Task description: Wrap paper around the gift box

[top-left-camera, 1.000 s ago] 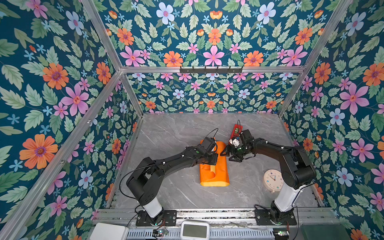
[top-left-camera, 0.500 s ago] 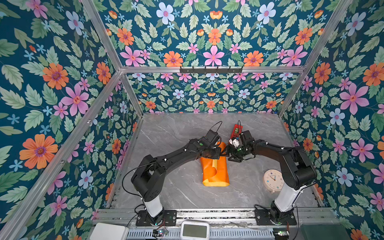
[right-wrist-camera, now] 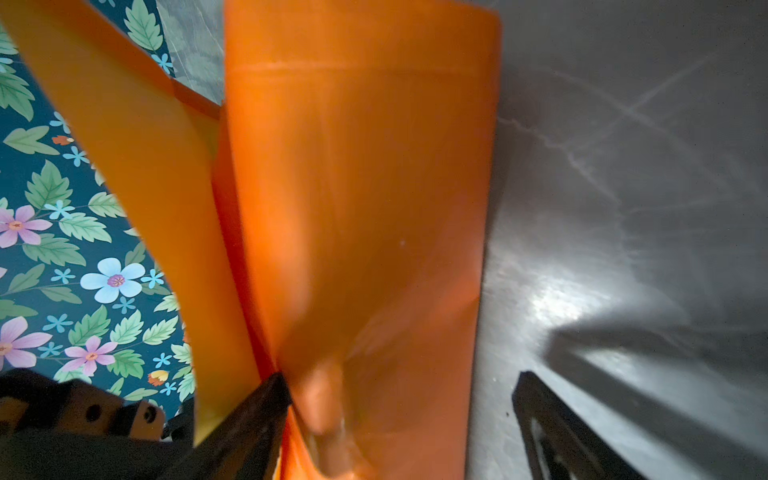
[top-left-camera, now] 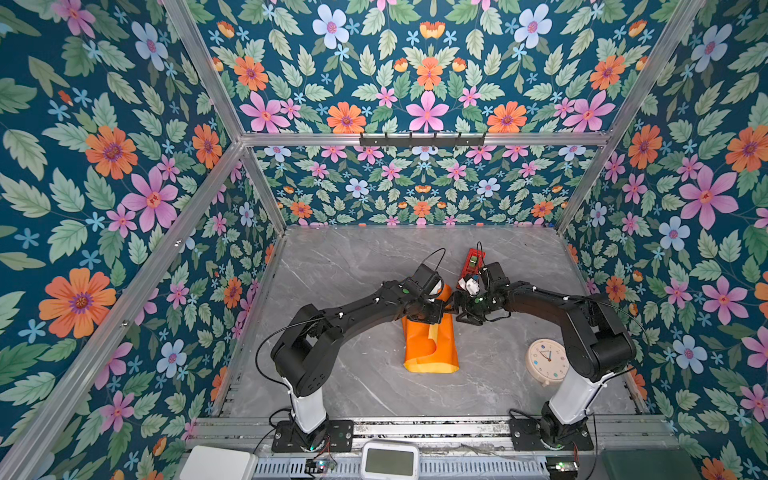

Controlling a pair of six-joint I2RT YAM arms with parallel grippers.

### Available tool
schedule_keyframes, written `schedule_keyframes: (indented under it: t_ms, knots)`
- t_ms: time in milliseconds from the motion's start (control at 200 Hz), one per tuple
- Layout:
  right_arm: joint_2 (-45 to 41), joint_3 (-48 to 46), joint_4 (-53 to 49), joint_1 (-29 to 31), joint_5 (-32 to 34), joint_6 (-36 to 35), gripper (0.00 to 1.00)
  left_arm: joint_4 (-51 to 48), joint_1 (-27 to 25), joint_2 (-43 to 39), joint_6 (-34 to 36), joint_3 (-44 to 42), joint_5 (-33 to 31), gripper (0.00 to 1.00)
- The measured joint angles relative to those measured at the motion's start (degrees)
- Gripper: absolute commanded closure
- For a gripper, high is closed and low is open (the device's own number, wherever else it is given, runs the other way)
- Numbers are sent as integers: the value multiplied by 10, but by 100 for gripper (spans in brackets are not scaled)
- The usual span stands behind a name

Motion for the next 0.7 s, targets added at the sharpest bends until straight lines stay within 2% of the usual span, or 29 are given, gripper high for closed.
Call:
schedule_keyframes:
  t_ms: [325,700]
  knots:
    - [-8,2,-2,1,9,6,15,58,0,-7,-25,-42,1,100]
    - [-30,48,-97,0,55,3,14,118,1,-32,-25,-95,-6,100]
